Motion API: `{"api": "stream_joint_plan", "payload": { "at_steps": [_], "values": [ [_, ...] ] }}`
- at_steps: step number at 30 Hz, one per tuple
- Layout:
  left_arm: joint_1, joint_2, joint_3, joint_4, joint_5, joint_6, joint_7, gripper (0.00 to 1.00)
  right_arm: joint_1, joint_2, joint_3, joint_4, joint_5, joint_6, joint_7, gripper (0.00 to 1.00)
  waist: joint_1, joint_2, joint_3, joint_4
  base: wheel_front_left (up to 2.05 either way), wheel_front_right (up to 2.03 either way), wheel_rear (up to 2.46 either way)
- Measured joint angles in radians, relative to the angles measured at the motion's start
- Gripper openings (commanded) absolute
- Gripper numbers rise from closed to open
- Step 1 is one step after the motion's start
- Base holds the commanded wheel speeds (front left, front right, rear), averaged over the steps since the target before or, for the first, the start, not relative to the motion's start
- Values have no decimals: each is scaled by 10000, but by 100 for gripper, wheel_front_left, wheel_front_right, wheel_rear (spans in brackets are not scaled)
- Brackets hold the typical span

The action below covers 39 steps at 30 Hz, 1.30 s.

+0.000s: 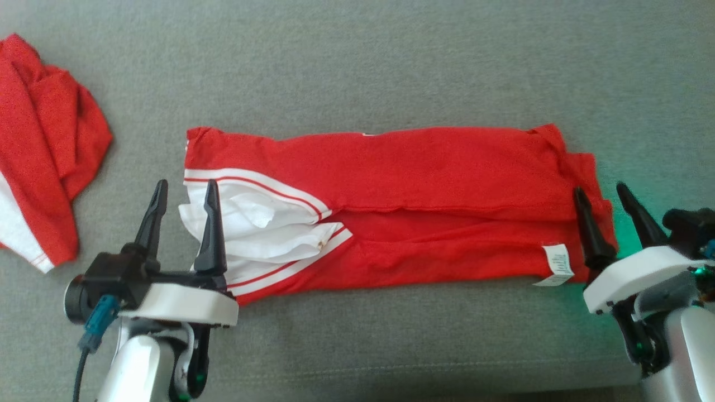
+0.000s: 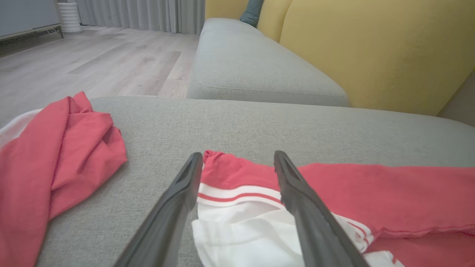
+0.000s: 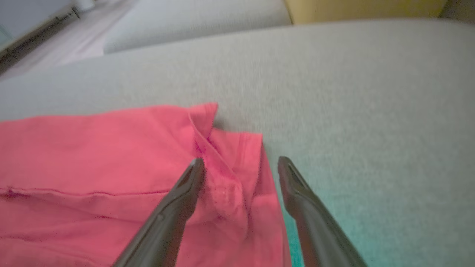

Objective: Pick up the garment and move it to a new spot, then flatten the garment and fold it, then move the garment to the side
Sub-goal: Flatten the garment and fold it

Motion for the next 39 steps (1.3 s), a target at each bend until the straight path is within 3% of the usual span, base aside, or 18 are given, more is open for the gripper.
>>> {"api": "stream_joint_plan", "payload": {
  "at_steps": [13, 14, 15, 17, 24, 39],
  "values": [
    [-418, -111, -2, 401, -12, -98, -163, 100, 168, 445, -704, -222, 362, 0, 2414, 100, 0, 0, 487, 203, 0, 0, 0],
    [-430, -117, 0, 426, -17, -98, -217, 100, 193, 476, -711, -311, 422, 0, 2575, 81, 0, 0, 490, 204, 0, 0, 0],
    [-442, -121, 2, 433, -17, -98, -217, 100, 236, 487, -708, -435, 543, 0, 2686, 49, 0, 0, 500, 199, 0, 0, 0],
    [-498, -123, 10, 451, -17, -96, -217, 100, 380, 504, -704, -650, 731, 0, 2859, 0, 0, 0, 533, 176, 0, 0, 0],
    [-556, -127, 10, 456, -17, -169, -219, 100, 366, 426, -895, -1060, 878, 0, 3302, 0, 0, 0, 571, 155, 0, 0, 0],
    [-550, -155, 15, 518, -17, -167, -230, 100, 366, -328, -2562, -1459, 924, 0, 3377, 0, 0, 0, 182, 101, 0, 0, 0]
  ]
}}
